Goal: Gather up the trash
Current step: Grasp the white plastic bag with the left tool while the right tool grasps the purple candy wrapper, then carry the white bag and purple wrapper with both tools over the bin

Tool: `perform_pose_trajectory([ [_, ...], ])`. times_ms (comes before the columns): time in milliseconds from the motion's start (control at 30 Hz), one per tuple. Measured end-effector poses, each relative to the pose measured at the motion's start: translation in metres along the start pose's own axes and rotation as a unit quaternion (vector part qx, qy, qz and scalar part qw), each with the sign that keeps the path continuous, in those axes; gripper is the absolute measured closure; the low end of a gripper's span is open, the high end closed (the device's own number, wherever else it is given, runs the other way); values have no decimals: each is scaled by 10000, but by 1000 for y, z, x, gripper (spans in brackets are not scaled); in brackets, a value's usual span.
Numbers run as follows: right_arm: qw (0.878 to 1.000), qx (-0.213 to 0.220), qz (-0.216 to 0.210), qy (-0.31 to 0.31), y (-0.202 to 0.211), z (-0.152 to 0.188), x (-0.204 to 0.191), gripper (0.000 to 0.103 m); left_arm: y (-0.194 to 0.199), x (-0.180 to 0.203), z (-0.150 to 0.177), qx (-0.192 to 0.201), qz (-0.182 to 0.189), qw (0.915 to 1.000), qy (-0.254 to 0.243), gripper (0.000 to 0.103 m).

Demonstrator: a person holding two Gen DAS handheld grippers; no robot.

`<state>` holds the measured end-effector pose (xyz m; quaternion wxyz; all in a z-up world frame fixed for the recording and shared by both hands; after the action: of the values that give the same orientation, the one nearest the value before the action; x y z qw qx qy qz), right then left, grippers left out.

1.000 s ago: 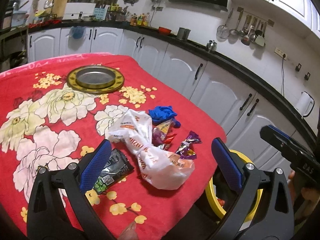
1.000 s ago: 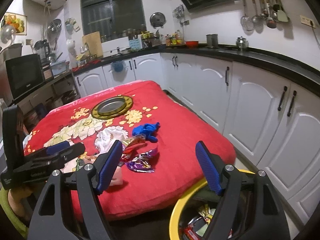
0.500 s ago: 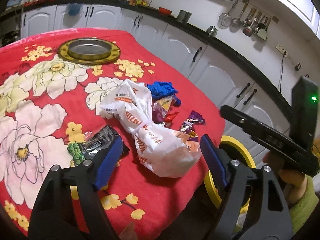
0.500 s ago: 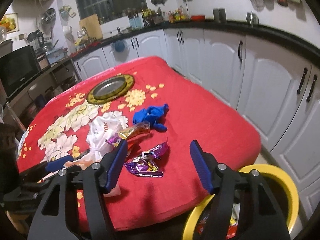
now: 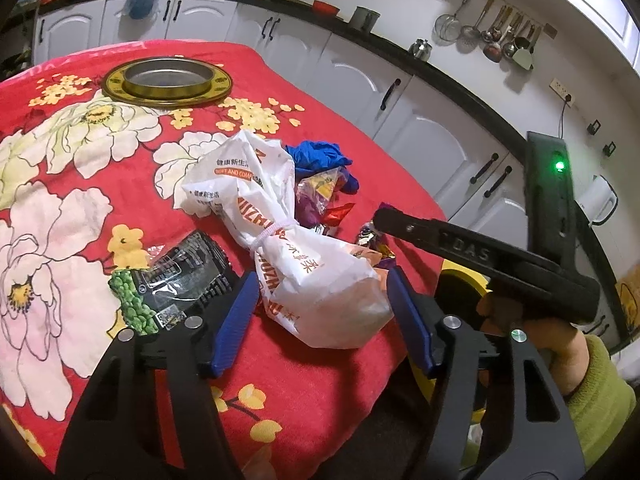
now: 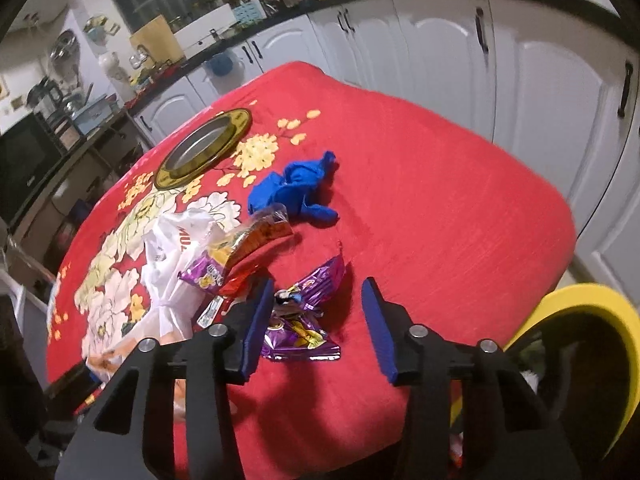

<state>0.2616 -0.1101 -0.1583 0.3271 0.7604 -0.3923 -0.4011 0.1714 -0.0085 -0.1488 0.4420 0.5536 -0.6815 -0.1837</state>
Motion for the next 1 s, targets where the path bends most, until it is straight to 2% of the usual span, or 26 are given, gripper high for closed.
perform_pose_trajectory([
  [100,9998,-51,-142,-127,-6,-1,0,71,-1,1,1,-2,15,10000,-9,50],
  [333,9997,135,-122,-183,0,-1,0,73,0,-1,-1,37,27,10000,46,59],
  [367,9996,160,-120,-193,2,0,1,74,1,-2,-1,55,35,10000,63,64],
  [667,9989,375,-149,-228,20,1,3,74,17,-9,-14,345,-46,9993,137,81],
  [1000,9980,609,-140,45,44,3,-12,74,50,-13,-32,904,-262,9956,-19,83],
])
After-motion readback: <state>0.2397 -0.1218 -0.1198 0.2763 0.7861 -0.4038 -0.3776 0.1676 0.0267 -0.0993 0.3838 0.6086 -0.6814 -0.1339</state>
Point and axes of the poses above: each gripper's, at about its wrist camera, not at the fingertips, and y roughly against the way its jaws point, x to its right, z to its underside, the point moved 9 cm from there along -y, roughly the way its jaws point, and after that the axes turned 9 degrees about -x, right-handed, at the moved point
